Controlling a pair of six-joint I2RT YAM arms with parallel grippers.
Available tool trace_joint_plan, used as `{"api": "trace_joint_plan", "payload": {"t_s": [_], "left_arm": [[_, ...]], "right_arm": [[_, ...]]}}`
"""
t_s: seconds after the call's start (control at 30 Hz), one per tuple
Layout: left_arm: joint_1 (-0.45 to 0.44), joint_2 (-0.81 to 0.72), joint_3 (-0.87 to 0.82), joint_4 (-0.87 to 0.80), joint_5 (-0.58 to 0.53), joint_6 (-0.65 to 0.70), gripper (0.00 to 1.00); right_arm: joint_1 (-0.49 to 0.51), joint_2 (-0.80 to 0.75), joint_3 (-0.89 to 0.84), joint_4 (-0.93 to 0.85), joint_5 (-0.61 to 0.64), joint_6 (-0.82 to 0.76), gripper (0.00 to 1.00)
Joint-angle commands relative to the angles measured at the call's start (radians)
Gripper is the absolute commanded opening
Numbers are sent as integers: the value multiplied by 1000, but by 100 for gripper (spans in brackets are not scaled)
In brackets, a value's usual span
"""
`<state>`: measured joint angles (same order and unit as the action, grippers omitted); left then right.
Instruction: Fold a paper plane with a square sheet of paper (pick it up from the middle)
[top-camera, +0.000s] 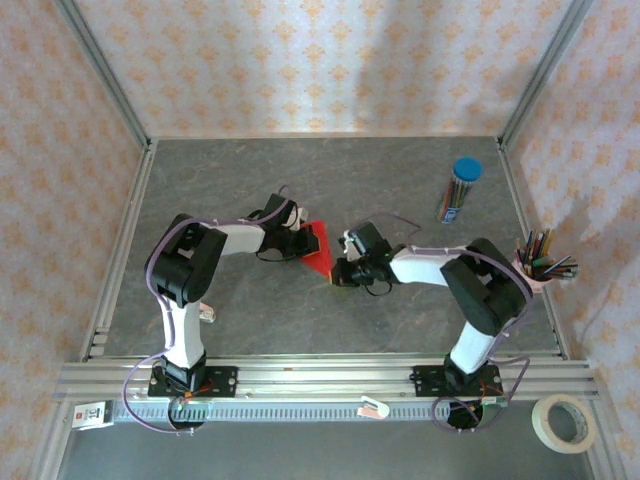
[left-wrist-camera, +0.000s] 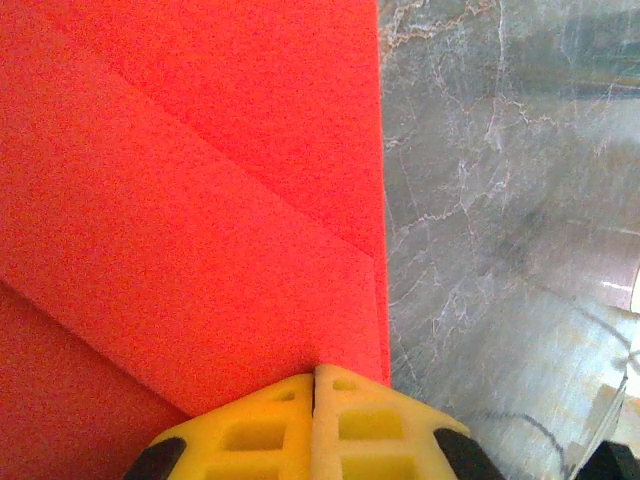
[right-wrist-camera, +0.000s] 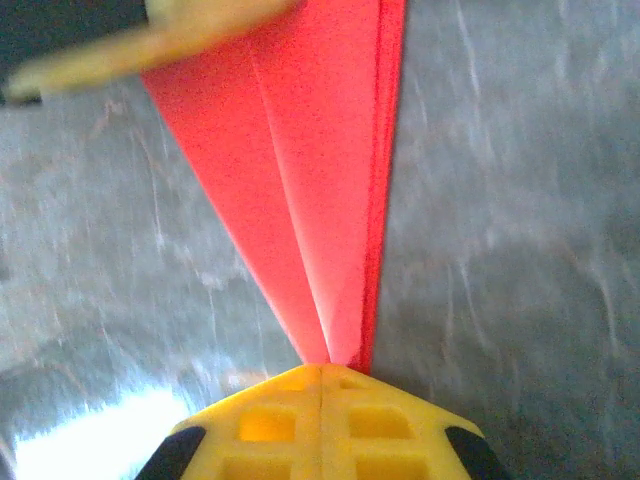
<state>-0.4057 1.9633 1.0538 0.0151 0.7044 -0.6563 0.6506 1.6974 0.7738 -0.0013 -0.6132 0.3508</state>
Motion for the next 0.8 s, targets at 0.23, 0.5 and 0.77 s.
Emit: {"api": "trace_joint_plan", "payload": {"t_s": [0.23,0.5,0.77], "left_arm": [[1,-39,42,-11,-18,-32,14],[33,-215,24,126,-41,-140,40],[161,-382,-183,213,-112,-183,59]], "right_arm": [[-26,-160,-24,21,72,37,11],[-77,-113,52,185,90,141,35],[-84,65,185,197,21,109,40]]}}
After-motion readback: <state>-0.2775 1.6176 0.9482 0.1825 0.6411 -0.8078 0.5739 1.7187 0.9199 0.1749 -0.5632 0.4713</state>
